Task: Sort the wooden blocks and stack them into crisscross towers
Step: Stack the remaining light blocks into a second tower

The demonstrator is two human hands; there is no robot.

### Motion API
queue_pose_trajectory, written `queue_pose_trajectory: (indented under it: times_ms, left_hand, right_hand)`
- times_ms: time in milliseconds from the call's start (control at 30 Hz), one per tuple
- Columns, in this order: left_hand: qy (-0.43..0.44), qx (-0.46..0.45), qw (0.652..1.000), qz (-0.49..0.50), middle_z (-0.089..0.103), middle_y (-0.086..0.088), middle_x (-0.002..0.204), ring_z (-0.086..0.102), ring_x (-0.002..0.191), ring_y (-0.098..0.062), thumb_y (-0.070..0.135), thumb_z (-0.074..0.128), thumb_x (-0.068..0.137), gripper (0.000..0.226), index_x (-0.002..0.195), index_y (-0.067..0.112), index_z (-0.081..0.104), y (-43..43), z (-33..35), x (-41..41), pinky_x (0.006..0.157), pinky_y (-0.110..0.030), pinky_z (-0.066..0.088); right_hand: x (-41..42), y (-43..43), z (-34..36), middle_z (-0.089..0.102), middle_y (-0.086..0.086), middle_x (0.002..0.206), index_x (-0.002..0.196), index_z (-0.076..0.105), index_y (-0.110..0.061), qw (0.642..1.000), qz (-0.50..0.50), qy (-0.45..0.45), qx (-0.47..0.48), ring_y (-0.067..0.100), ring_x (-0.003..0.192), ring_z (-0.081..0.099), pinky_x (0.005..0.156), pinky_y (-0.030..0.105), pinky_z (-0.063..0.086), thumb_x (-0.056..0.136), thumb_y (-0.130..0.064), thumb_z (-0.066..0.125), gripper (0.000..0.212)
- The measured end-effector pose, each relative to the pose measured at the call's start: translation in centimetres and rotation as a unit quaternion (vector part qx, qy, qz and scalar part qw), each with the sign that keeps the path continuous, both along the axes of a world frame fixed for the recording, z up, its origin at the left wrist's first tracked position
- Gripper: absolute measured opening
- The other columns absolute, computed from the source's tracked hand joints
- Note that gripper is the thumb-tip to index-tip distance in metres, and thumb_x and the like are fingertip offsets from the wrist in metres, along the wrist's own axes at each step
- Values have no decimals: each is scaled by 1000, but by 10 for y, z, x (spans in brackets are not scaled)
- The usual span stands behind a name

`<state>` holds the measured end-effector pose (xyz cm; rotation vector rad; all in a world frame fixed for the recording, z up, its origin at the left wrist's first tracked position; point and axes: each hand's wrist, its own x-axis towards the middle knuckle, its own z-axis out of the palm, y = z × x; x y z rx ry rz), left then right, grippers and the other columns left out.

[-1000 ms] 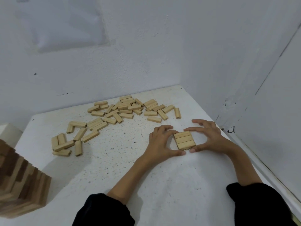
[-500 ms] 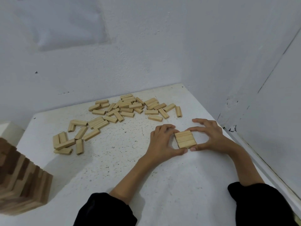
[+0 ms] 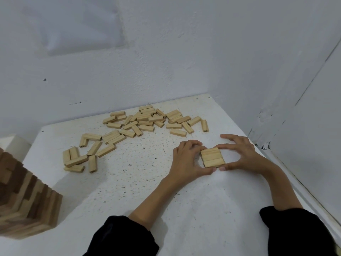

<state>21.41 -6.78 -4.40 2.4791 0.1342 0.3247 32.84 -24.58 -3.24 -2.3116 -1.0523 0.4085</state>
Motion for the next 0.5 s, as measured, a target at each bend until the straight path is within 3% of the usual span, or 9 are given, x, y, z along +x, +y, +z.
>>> queue_pose_trajectory:
  times_ms: [133,200,300,400,500]
  left_hand:
    - [31,19,999,-11,32,6,144,23,131,-12,78,51,53,98,134,23,45,0,4,-5,107,-34,22]
    - [85,43,995,-27,11,-1,155,7,141,-17,81,50,55,119,149,17,17,0,5,-13,115,-36,10]
    - [150,68,986,-33,-17,-2,157,-17,143,-15,97,30,48,137,150,15,-12,-4,7,-33,114,-35,-11]
    - [184,102,977,-40,-31,-5,153,-34,135,-12,96,5,48,133,147,11,-20,-12,4,-47,112,-39,-21]
    - [194,117,972,-52,-34,-6,152,-41,128,-11,91,-1,53,125,146,10,-22,-24,2,-49,112,-46,-21]
  right_hand:
    - [-5,0,6,20,-27,140,116,34,-63,999,6,25,-21,2,132,8,108,26,5,30,-90,53,92]
    - [-9,-6,7,15,-26,141,127,24,-56,999,-12,47,-21,-4,129,3,108,25,4,29,-97,46,109]
    - [-21,-18,4,6,-24,143,137,2,-45,998,-22,33,-45,2,136,-2,112,32,2,31,-104,25,123]
    - [-39,-24,2,-12,-21,148,134,-21,-32,992,9,-6,-126,7,138,-15,112,31,-5,27,-104,6,132]
    - [-51,-23,1,-25,-11,152,130,-30,-24,987,17,-20,-157,11,138,-22,112,31,-8,25,-102,-6,133]
